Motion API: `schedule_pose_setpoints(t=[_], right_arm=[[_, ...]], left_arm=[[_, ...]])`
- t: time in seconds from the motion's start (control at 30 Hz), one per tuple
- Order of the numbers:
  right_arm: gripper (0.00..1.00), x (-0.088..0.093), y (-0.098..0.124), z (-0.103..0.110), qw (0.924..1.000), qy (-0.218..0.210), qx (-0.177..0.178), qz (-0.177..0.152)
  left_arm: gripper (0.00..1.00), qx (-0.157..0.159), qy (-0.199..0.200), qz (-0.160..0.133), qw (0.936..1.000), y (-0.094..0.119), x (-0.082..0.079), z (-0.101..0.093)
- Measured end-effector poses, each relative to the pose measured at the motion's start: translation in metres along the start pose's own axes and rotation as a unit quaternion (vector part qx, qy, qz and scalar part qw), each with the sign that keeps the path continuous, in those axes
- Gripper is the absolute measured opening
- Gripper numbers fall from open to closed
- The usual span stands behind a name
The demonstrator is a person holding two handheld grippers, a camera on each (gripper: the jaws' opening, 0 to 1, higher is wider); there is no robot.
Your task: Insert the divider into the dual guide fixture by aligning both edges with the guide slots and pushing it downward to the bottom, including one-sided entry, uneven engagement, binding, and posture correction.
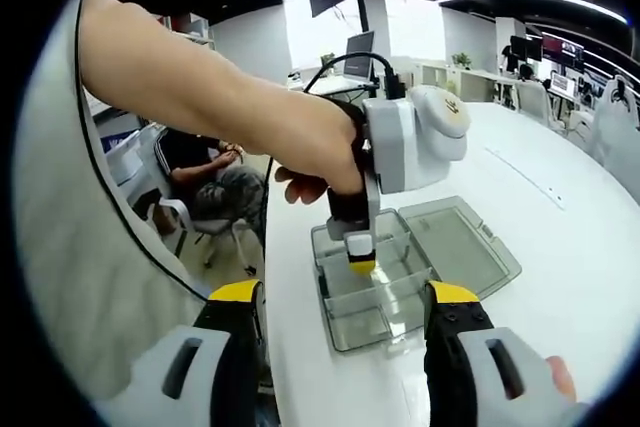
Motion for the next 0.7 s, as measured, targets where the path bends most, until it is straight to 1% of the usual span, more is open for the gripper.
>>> schedule_pose_setpoints(t=[0.07,0.2,0.33,0.43,0.5,0.63,0.67,0.7], right_arm=[[0.63,0.000,0.001,-0.001,1.0000,-0.002,0.000,-0.003],[0.63,0.001,0.002,-0.002,1.0000,-0.003,0.001,-0.004],[0.63,0.003,0.002,-0.003,1.0000,-0.006,0.002,-0.004],[0.63,0.003,0.002,-0.003,1.0000,-0.008,0.003,-0.005],[0.63,0.003,0.002,-0.004,0.9999,-0.009,0.004,-0.007],[0.63,0.002,0.001,-0.003,0.9999,-0.009,0.004,-0.010],[0.63,0.003,0.001,-0.004,0.9999,-0.010,0.005,-0.010],[0.63,0.003,0.001,-0.004,0.9999,-0.010,0.004,-0.010]], left_arm=[[0.03,0.004,0.007,-0.004,1.0000,0.001,0.002,0.001],[0.04,0.009,-0.001,-0.011,0.9999,0.001,0.001,0.002],[0.06,0.014,-0.016,-0.024,0.9995,0.000,0.003,0.002],[0.11,0.008,-0.028,-0.030,0.9991,0.001,0.005,0.004],[0.12,0.014,-0.022,-0.030,0.9992,0.000,0.007,0.006],[0.13,0.020,-0.013,-0.040,0.9989,0.003,0.010,0.008],[0.13,0.023,-0.007,-0.043,0.9988,0.003,0.011,0.008],[0.12,0.032,0.005,-0.049,0.9983,0.004,0.012,0.008]])
Point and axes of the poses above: the point that each gripper's makers call its tool centre point, and the gripper's own axes: y roughly backward along the fingers, z roughly to its left, x roughly out of its underside, the point moved 9 cm from there along y, roughly backward along the fingers, and after that the axes turned 6 degrees about -y, right-handed, at the moved point
